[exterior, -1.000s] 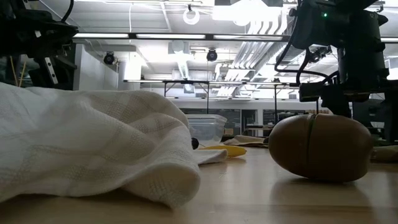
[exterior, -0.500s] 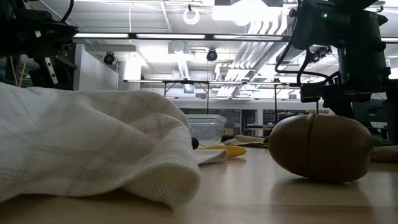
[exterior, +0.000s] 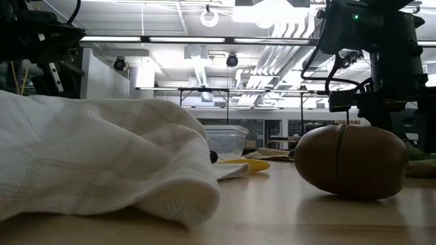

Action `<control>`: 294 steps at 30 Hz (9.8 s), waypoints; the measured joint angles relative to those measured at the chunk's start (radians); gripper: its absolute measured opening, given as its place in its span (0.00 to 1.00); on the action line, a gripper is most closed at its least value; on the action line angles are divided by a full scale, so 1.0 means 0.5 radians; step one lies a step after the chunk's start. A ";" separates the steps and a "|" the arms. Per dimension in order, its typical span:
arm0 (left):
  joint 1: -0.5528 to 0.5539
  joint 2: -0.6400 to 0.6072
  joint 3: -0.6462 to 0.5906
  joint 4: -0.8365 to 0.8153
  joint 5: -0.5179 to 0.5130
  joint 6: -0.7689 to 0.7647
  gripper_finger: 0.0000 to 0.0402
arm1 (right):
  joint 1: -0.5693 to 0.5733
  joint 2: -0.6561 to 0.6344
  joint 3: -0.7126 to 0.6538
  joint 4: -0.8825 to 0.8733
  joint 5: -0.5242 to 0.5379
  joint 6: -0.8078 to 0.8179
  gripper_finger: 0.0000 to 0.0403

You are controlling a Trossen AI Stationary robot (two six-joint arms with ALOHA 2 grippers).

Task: Pick and placing Produce into tupperware
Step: Put the red strawberry into the transparent bin, then put the blackberry into the transparent bin

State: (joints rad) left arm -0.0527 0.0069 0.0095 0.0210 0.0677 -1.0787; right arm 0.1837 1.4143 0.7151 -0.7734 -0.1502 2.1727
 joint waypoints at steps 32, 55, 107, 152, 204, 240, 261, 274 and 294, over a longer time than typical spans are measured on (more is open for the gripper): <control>0.000 0.000 0.000 0.000 -0.001 0.000 0.00 | -0.001 -0.001 0.243 0.090 0.359 -0.235 0.32; 0.001 0.000 0.000 0.000 -0.001 0.000 0.00 | -0.103 0.000 0.284 1.242 0.899 -0.928 0.32; 0.000 -0.001 0.000 -0.004 -0.070 -0.007 0.00 | -1.158 0.054 0.854 1.189 0.103 -2.865 0.32; 0.001 -0.001 0.000 -0.018 -0.121 0.077 0.00 | -1.068 1.483 2.425 -0.493 0.125 -3.813 0.32; 0.000 0.000 0.000 -0.017 -0.121 0.160 0.00 | -0.986 1.643 3.272 -0.397 0.304 -3.674 0.42; 0.000 0.021 0.000 -0.017 -0.121 0.160 0.00 | -1.083 0.569 1.602 -0.489 0.519 -3.196 0.42; 0.000 0.021 0.000 -0.018 -0.114 0.159 0.00 | -1.355 0.603 1.199 -0.551 0.053 -2.896 0.42; 0.000 0.021 0.000 -0.018 -0.114 0.157 0.00 | -1.354 0.823 1.199 -0.463 0.088 -2.969 0.42; 0.000 0.021 0.000 -0.018 -0.114 0.157 0.00 | -1.319 0.979 1.196 -0.364 0.146 -2.948 0.42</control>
State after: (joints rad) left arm -0.0527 0.0172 0.0097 0.0120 0.0109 -1.0004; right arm -0.4759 1.9038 1.3128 -0.9555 -0.0770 0.6987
